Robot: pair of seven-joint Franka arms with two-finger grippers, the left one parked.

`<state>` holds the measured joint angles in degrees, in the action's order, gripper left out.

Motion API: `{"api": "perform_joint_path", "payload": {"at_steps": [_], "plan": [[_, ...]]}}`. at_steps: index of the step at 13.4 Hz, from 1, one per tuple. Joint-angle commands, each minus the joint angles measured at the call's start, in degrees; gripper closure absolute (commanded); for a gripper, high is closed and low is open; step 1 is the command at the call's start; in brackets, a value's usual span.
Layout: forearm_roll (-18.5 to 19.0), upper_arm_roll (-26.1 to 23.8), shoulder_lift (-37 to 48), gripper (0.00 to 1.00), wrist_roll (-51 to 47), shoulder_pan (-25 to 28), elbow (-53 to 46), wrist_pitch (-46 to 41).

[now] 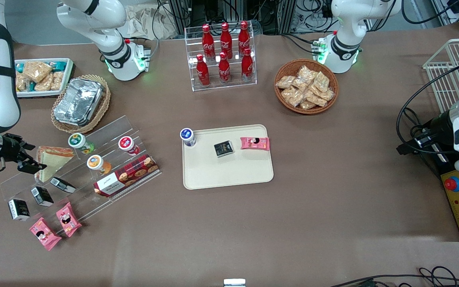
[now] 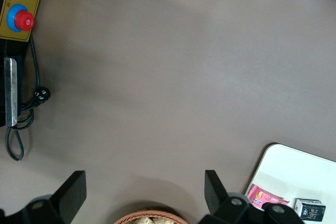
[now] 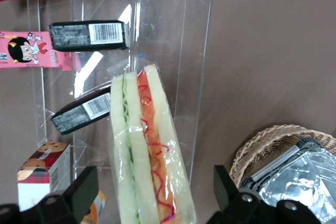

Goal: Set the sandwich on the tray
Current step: 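Lower the right gripper over the sandwich and close on it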

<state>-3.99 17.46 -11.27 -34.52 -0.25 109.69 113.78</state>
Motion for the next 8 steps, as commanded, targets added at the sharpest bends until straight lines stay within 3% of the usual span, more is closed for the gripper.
{"api": "perform_joint_path", "payload": {"at_steps": [1,5,6,8], "plan": [[-0.84,0.12,2.04,0.02,-0.37,0.69,4.91,4.86],[-0.84,0.12,0.99,0.03,-0.46,0.6,5.1,6.89],[-0.84,0.12,0.38,0.09,-1.07,0.69,5.1,7.07],[-0.84,0.12,-0.07,0.63,-1.77,0.77,4.92,6.81]]}}
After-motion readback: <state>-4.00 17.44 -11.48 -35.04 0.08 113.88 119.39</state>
